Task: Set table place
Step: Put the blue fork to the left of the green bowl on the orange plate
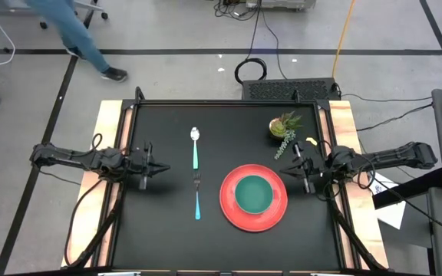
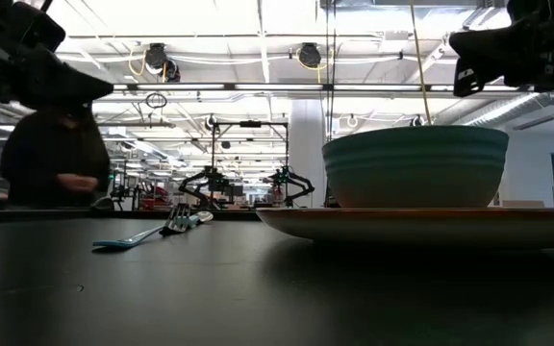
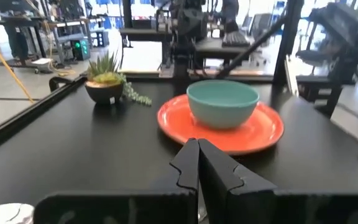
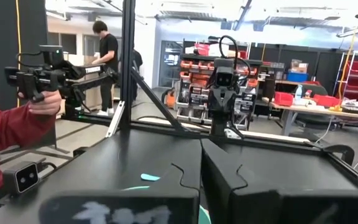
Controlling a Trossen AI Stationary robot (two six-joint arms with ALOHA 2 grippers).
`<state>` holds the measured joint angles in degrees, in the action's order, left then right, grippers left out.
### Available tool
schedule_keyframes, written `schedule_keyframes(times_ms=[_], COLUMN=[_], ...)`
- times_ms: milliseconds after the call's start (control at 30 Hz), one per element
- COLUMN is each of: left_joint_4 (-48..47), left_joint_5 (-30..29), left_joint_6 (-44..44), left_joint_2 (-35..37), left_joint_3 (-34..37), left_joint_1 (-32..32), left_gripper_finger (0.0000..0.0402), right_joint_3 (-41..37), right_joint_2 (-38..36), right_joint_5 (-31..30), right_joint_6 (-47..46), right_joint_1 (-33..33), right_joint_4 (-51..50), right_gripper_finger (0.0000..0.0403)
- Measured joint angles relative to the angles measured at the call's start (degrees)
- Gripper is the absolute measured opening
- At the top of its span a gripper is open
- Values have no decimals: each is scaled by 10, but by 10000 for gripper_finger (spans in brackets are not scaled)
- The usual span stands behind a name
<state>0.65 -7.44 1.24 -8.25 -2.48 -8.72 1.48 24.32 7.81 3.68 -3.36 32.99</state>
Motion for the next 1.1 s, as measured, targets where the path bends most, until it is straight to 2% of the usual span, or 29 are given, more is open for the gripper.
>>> schedule_keyframes(times_ms=[400, 700, 867, 1100], left_joint_4=[-20, 40, 79, 224], left_joint_5=[-1, -13, 4, 23], left_joint_6=[-62, 13, 53, 97], left_joint_2=[0, -5, -50, -158], left_joint_3=[0, 0, 0, 0], left_joint_1=[0, 0, 0, 0], left_gripper_finger=[10, 10, 10, 10], right_joint_3=[-1, -1, -1, -1], right_joint_2=[0, 0, 0, 0], right_joint_5=[0, 0, 0, 0], right_joint_6=[-3, 0, 0, 0], right_joint_1=[0, 0, 0, 0], right_joint_4=[-5, -7, -7, -7], right_gripper_finger=[0, 0, 0, 0])
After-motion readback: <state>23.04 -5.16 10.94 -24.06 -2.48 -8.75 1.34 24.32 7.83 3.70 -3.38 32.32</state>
